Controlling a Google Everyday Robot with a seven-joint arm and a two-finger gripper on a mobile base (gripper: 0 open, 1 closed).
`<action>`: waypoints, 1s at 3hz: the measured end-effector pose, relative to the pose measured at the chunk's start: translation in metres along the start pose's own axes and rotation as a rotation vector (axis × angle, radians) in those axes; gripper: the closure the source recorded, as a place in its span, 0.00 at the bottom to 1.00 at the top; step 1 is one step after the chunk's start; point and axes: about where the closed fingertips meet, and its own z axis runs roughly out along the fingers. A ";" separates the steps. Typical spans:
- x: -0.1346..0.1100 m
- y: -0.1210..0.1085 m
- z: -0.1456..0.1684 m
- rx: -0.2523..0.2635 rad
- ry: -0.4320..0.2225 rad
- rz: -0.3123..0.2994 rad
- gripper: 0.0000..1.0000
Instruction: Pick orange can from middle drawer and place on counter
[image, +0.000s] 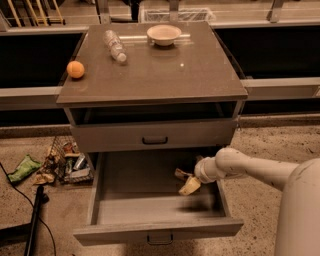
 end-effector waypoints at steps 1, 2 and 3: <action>0.003 0.000 0.016 -0.014 0.001 0.018 0.00; 0.007 -0.002 0.031 -0.036 0.009 0.034 0.01; 0.011 -0.003 0.042 -0.052 0.023 0.043 0.16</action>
Offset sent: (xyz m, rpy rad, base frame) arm 0.0176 0.0094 -0.0428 0.0226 0.0754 -0.0129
